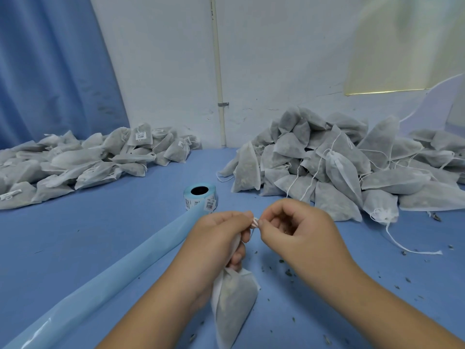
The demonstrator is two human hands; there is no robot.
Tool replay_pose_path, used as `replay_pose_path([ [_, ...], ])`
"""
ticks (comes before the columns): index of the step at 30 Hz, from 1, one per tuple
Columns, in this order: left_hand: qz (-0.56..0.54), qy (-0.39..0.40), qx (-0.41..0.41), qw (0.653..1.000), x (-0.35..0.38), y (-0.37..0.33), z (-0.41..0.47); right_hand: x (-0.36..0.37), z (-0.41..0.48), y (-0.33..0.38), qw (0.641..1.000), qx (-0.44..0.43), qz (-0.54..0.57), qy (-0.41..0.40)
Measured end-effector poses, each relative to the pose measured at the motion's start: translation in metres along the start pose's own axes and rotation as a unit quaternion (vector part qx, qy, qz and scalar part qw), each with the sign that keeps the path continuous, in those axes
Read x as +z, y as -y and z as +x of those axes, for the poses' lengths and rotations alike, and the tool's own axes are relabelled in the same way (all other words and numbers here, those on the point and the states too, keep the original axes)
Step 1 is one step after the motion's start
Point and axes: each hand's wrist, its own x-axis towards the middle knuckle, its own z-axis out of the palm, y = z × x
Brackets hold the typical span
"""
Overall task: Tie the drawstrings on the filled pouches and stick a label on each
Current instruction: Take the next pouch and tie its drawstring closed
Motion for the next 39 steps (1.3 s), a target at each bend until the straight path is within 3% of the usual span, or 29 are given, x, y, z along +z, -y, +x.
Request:
replay_pose_path([
  [5,-0.051,-0.005,-0.010,0.999,0.002,0.000,-0.001,0.001,-0.004,0.000,0.983,-0.119,-0.130,-0.043],
  [9,-0.027,-0.038,0.019,0.999,0.003,0.001,-0.001,0.001,-0.005,0.000,0.980,-0.135,-0.140,-0.036],
  [12,0.046,-0.058,0.062,0.995,0.002,0.002,-0.001,-0.001,-0.003,0.001,0.989,-0.097,-0.115,-0.017],
  [16,0.087,-0.042,0.072,0.993,-0.003,0.000,0.001,-0.007,0.002,0.002,0.999,0.026,-0.006,0.047],
  [22,0.045,-0.006,0.034,0.998,-0.014,-0.001,0.005,-0.019,0.011,0.000,0.992,0.082,0.099,0.003],
  [25,0.040,0.010,0.028,0.999,-0.017,0.000,0.007,-0.018,0.012,0.000,0.960,0.116,0.252,0.017],
  [29,0.049,0.056,0.025,0.997,-0.016,0.001,0.007,-0.012,0.012,0.002,0.888,0.132,0.434,0.073],
  [33,0.059,0.088,0.028,0.994,-0.013,0.000,0.003,-0.010,0.010,0.002,0.815,0.158,0.533,0.162],
  [35,0.079,0.049,0.036,0.995,-0.015,-0.001,0.005,-0.014,0.012,0.001,0.787,0.194,0.547,0.209],
  [39,0.234,-0.091,0.125,0.960,-0.025,-0.003,0.013,-0.025,0.019,-0.003,0.819,0.252,0.436,0.276],
])
